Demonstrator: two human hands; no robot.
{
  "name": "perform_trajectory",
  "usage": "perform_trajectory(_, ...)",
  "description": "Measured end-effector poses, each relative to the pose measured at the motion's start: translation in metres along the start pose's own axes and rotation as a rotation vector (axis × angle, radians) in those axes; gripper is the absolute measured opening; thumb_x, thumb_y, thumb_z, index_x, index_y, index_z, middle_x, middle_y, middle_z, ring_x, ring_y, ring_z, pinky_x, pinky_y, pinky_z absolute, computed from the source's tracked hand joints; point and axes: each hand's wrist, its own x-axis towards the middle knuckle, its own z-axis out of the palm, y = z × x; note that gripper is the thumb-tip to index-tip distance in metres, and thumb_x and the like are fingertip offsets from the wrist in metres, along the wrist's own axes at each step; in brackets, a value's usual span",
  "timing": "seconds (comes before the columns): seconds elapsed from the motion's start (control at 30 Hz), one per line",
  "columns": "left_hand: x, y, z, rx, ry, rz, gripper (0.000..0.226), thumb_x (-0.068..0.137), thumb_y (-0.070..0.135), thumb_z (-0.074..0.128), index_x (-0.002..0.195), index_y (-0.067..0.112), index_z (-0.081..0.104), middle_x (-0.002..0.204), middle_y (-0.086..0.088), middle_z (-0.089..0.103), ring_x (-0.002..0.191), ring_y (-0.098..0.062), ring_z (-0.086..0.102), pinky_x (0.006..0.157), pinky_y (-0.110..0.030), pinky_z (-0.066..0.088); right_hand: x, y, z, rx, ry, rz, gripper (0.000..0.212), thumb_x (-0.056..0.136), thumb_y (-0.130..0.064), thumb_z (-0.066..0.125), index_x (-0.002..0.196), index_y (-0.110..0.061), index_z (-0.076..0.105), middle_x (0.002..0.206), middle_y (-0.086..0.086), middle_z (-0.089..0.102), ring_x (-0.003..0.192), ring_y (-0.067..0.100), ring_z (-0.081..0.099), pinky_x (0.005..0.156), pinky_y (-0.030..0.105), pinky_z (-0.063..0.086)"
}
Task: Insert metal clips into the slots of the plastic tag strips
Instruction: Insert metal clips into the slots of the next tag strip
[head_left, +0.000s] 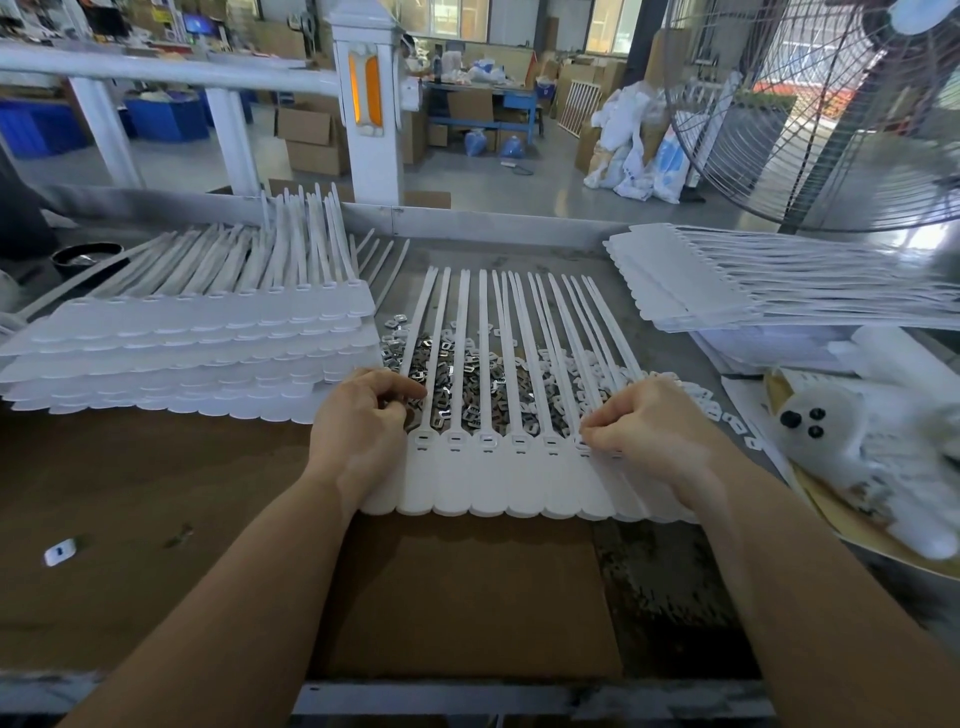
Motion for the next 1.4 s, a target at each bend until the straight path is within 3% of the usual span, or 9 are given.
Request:
perform_trajectory(0.2, 0.0, -0.002, 0.001, 0.004, 0.004, -0.019, 0.034, 0.091, 0.005, 0.047, 0.082, 0.033, 0.065, 0.106, 0.012, 0.055, 0.077, -0.006, 0.055, 0.069, -0.023, 0.041, -0.001, -0.001, -0.001, -0.015, 0.001, 0.001, 0.013, 0.081, -0.004, 0.066, 0.074, -0.013, 0.072, 0.075, -0.011, 0.062, 0.073, -0.001, 0.053, 0.055, 0.012, 0.035)
perform_trajectory(0.57, -0.001, 0.0, 0.0, -0.003, -0.009, -0.026, 0.034, 0.092, 0.005, 0.046, 0.084, 0.031, 0.066, 0.11, 0.008, 0.058, 0.093, -0.015, 0.059, 0.085, -0.034, 0.049, 0.005, -0.008, -0.001, -0.051, -0.028, 0.038, 0.018, 0.072, 0.0, 0.074, 0.062, -0.013, 0.068, 0.074, -0.005, 0.064, 0.074, 0.006, 0.057, 0.055, 0.017, 0.039)
perform_trajectory(0.7, -0.001, 0.0, -0.001, 0.001, -0.009, -0.02, 0.035, 0.092, 0.005, 0.047, 0.082, 0.033, 0.065, 0.11, 0.007, 0.057, 0.094, -0.016, 0.058, 0.084, -0.032, 0.048, 0.006, -0.003, -0.004, -0.018, -0.045, 0.02, 0.011, 0.074, -0.004, 0.074, 0.069, -0.013, 0.072, 0.077, -0.003, 0.067, 0.072, 0.005, 0.059, 0.053, 0.016, 0.04)
perform_trajectory(0.8, -0.001, 0.0, -0.001, -0.002, -0.01, -0.02, 0.036, 0.091, 0.004, 0.047, 0.08, 0.034, 0.064, 0.11, 0.008, 0.057, 0.095, -0.015, 0.058, 0.084, -0.032, 0.048, 0.007, 0.004, -0.005, 0.024, 0.102, -0.036, 0.014, 0.078, -0.007, 0.07, 0.07, -0.018, 0.072, 0.077, -0.004, 0.068, 0.069, 0.005, 0.06, 0.056, 0.018, 0.045)
perform_trajectory(0.87, -0.001, 0.0, -0.001, -0.001, -0.012, -0.019, 0.036, 0.091, 0.004, 0.048, 0.081, 0.034, 0.064, 0.11, 0.008, 0.057, 0.096, -0.016, 0.058, 0.085, -0.032, 0.048, 0.012, 0.009, -0.004, -0.071, 0.241, -0.059, 0.017, 0.081, -0.007, 0.066, 0.071, -0.02, 0.07, 0.084, -0.002, 0.068, 0.076, 0.011, 0.062, 0.069, 0.032, 0.053)
perform_trajectory(0.93, -0.001, 0.0, -0.001, -0.002, -0.012, -0.016, 0.036, 0.091, 0.004, 0.048, 0.081, 0.034, 0.064, 0.111, 0.007, 0.058, 0.096, -0.016, 0.058, 0.085, -0.032, 0.048, 0.016, 0.012, -0.003, -0.212, 0.297, -0.06, 0.016, 0.084, -0.007, 0.062, 0.081, -0.02, 0.072, 0.093, 0.0, 0.069, 0.086, 0.017, 0.062, 0.082, 0.039, 0.052)
perform_trajectory(1.07, -0.001, 0.0, -0.001, -0.013, -0.01, -0.02, 0.036, 0.092, 0.005, 0.047, 0.08, 0.034, 0.064, 0.109, 0.007, 0.059, 0.088, -0.014, 0.06, 0.079, -0.03, 0.049, 0.021, 0.016, 0.0, -0.369, 0.275, -0.077, 0.021, 0.09, -0.01, 0.057, 0.106, -0.018, 0.069, 0.109, 0.006, 0.064, 0.095, 0.022, 0.06, 0.081, 0.03, 0.045)
perform_trajectory(1.2, -0.002, 0.001, -0.001, -0.014, -0.01, -0.018, 0.035, 0.092, 0.005, 0.047, 0.082, 0.033, 0.065, 0.11, 0.008, 0.057, 0.088, -0.011, 0.059, 0.082, -0.03, 0.049, 0.025, 0.014, 0.005, -0.499, 0.193, -0.073, 0.038, 0.093, -0.007, 0.05, 0.123, -0.027, 0.06, 0.12, 0.01, 0.049, 0.103, 0.03, 0.055, 0.086, 0.04, 0.045)
perform_trajectory(1.4, -0.003, 0.002, -0.002, -0.021, -0.011, -0.021, 0.033, 0.092, 0.004, 0.047, 0.084, 0.031, 0.066, 0.111, 0.007, 0.057, 0.09, -0.013, 0.059, 0.082, -0.03, 0.049, 0.027, 0.013, 0.005, -0.498, 0.2, -0.079, 0.037, 0.093, -0.004, 0.048, 0.115, -0.028, 0.065, 0.119, 0.01, 0.053, 0.101, 0.03, 0.057, 0.085, 0.041, 0.048)
